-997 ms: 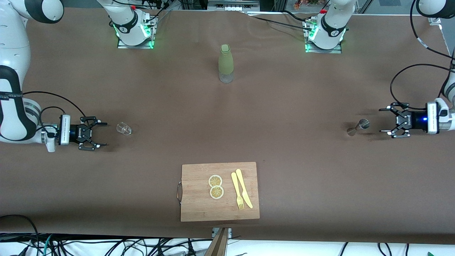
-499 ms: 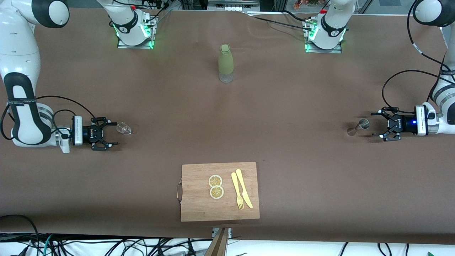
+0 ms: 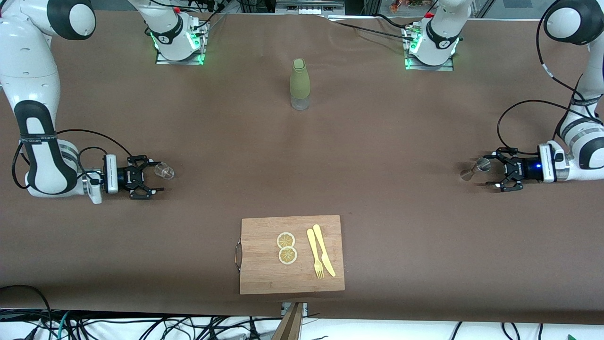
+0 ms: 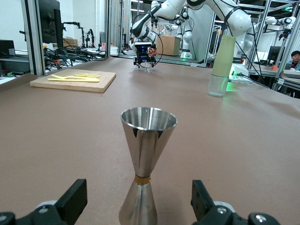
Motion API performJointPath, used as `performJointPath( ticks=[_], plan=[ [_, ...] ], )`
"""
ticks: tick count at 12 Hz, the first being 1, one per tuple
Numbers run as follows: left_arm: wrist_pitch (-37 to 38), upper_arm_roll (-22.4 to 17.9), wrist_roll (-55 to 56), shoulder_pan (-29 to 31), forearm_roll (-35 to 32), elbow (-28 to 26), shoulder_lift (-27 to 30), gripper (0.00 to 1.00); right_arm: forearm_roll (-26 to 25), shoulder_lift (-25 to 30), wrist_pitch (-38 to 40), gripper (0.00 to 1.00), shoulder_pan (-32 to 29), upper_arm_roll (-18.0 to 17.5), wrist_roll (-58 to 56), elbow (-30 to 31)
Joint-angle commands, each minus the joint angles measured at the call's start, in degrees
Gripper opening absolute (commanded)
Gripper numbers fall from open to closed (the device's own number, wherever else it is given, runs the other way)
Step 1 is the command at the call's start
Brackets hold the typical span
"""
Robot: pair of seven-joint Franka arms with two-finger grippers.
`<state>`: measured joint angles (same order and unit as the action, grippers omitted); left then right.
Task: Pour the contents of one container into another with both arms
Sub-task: 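Close the right gripper on the beaker while the left gripper grips the jigger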
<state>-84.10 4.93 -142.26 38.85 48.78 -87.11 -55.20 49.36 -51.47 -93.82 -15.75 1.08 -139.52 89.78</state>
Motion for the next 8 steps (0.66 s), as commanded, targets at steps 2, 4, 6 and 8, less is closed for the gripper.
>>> performJointPath(
  ticks=[2,4,6,8],
  plan=[
    [-2.46,-0.54,-4.51,-0.61,2.02,-3.15,0.0,0.98,1.0,-0.48,1.01,1.0,0.72,0.07,-0.84,-0.31],
    [-3.6,-0.54,-5.65,-0.61,3.69,-4.73,0.26,0.98,1.0,-0.47,1.01,0.98,0.81,0.07,-0.49,0.04],
    [-4.49,-0.54,-5.83,-1.14,4.66,-5.97,0.62,0.98,0.91,-0.47,1.01,0.94,0.81,0.07,-0.4,-0.05],
    [-4.58,-0.54,-5.92,-1.93,6.15,-6.41,0.71,0.97,0.47,-0.47,1.09,0.86,0.81,0.07,-0.49,-0.05]
  ],
)
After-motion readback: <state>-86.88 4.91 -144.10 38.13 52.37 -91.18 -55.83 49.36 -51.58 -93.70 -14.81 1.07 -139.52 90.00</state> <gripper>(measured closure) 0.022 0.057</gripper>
